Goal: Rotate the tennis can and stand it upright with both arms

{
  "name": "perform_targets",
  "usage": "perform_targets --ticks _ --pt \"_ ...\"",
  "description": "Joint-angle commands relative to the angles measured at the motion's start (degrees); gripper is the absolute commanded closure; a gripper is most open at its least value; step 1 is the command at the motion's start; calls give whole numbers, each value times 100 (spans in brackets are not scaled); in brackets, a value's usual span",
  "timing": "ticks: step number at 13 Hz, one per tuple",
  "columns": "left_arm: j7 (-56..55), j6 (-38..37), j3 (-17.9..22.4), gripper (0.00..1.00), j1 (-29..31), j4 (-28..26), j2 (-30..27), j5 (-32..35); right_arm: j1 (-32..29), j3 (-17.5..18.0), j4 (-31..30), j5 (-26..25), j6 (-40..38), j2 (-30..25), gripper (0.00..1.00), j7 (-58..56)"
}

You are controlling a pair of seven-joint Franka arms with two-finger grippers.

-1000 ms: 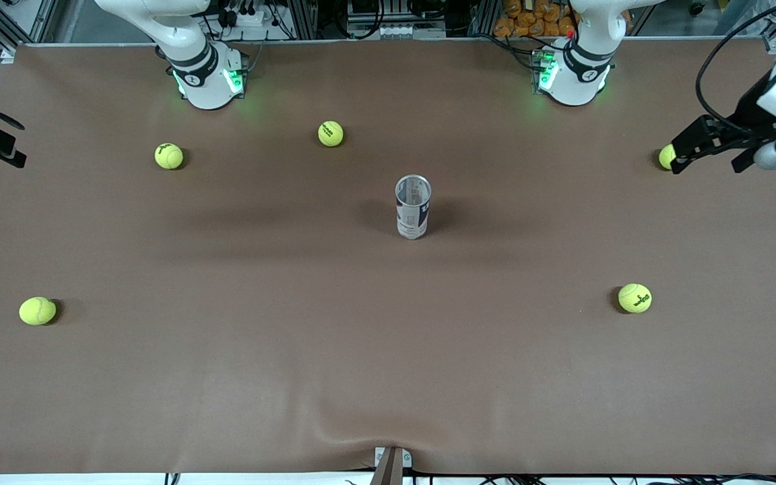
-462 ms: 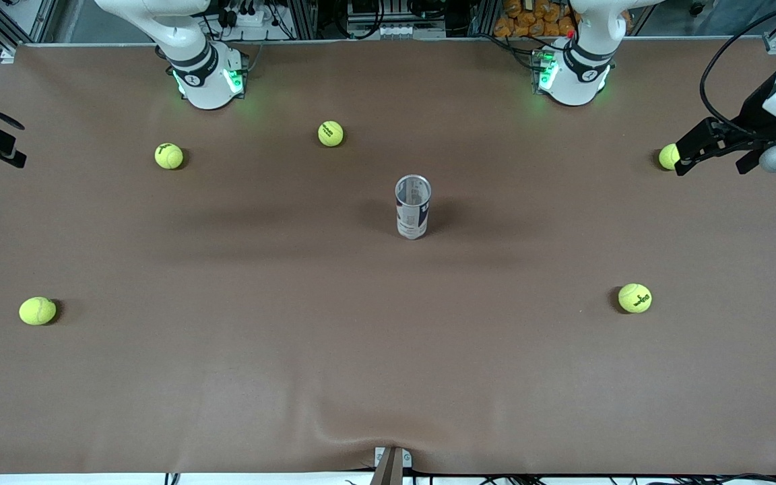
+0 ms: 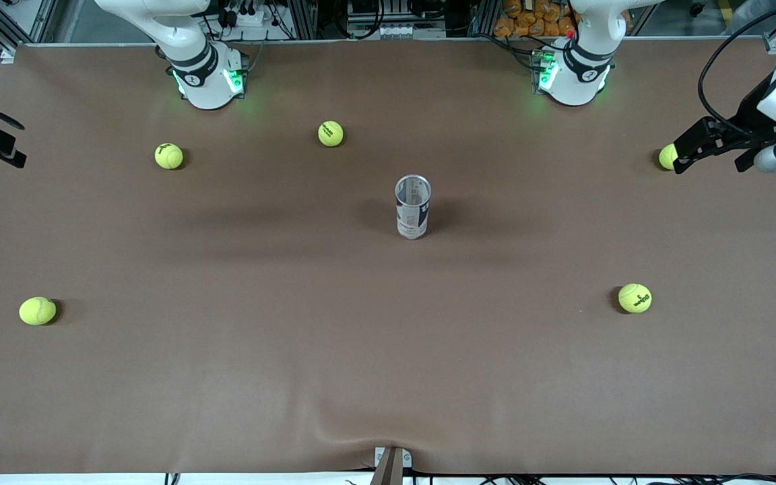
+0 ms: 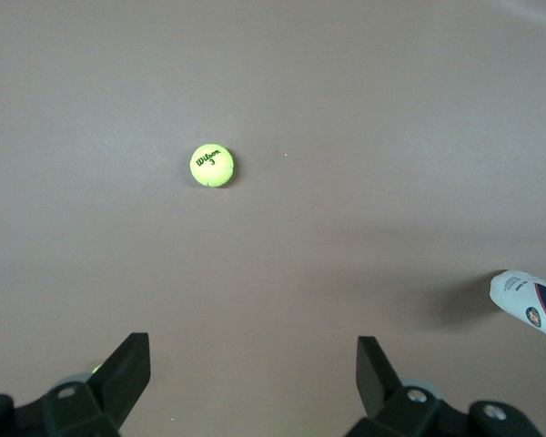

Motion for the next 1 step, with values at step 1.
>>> perform_targets --ticks 1 --pt "9 -140 -26 0 33 176 73 105 -7 5 28 28 -40 -8 0 -47"
